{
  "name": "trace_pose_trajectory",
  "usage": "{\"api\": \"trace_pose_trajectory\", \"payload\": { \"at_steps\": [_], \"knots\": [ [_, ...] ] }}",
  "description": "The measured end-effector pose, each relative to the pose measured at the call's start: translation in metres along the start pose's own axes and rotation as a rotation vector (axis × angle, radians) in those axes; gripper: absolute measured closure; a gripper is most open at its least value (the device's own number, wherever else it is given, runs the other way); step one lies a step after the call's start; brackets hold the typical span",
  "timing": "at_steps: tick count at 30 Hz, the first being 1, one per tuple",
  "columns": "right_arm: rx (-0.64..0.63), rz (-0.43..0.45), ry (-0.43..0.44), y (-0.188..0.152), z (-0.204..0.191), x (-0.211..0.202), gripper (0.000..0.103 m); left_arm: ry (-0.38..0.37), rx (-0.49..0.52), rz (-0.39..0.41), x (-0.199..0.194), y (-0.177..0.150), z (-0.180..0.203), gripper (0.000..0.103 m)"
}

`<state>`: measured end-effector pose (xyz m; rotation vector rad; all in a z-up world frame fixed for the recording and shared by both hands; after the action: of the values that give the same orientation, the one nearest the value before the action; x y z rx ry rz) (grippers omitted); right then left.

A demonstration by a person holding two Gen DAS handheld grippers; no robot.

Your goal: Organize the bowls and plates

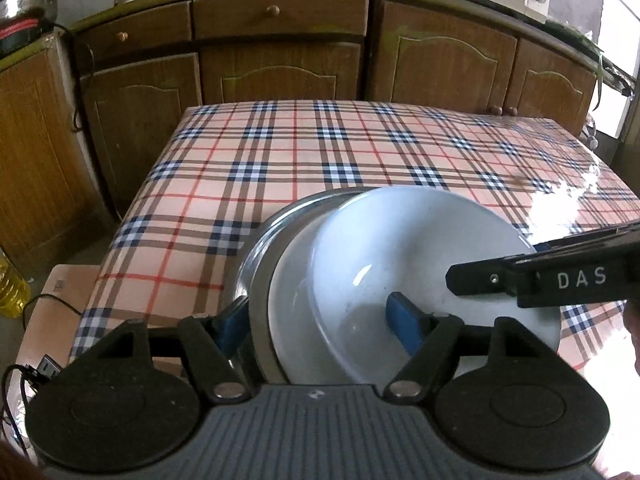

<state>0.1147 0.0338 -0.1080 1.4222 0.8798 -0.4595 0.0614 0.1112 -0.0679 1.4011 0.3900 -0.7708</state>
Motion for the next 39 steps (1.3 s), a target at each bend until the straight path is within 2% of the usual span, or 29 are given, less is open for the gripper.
{"api": "trace_pose_trajectory", "payload": {
  "at_steps": [8, 15, 20, 25, 34, 39],
  "knots": [
    [-0.037, 0.020, -0.042, 0.005, -0.002, -0.007, 0.053, 0.004, 0.000, -0.001, 0.000, 0.000, 0.001, 0.025],
    [-0.021, 0.077, -0.112, 0.005, 0.006, -0.030, 0.053, 0.017, 0.008, -0.004, -0.003, 0.002, 0.003, 0.028],
    [-0.018, 0.122, -0.186, -0.002, 0.008, -0.058, 0.045, 0.014, 0.016, 0.012, -0.015, 0.004, 0.010, 0.022],
    [0.027, 0.152, -0.208, -0.019, 0.011, -0.091, 0.034, 0.031, 0.034, 0.029, -0.040, 0.000, 0.022, 0.014],
    [0.094, 0.116, -0.237, -0.062, 0.011, -0.125, 0.031, 0.092, 0.005, 0.028, -0.085, -0.027, 0.041, 0.006],
    [0.086, 0.103, -0.221, -0.078, 0.005, -0.134, 0.031, 0.091, -0.016, 0.039, -0.102, -0.038, 0.051, 0.005]
  ]
}}
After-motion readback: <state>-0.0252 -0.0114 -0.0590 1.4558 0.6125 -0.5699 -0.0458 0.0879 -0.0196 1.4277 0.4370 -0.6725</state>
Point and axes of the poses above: each gripper's, at about its wrist camera, not at the fingertips, and x roughly the way its jaws point, z to its right, y to its top, the point moved 6 cm from there along x, roughly the way its jaws point, and after that the axes turned 13 degrees about -y, right-handed, at the moved point
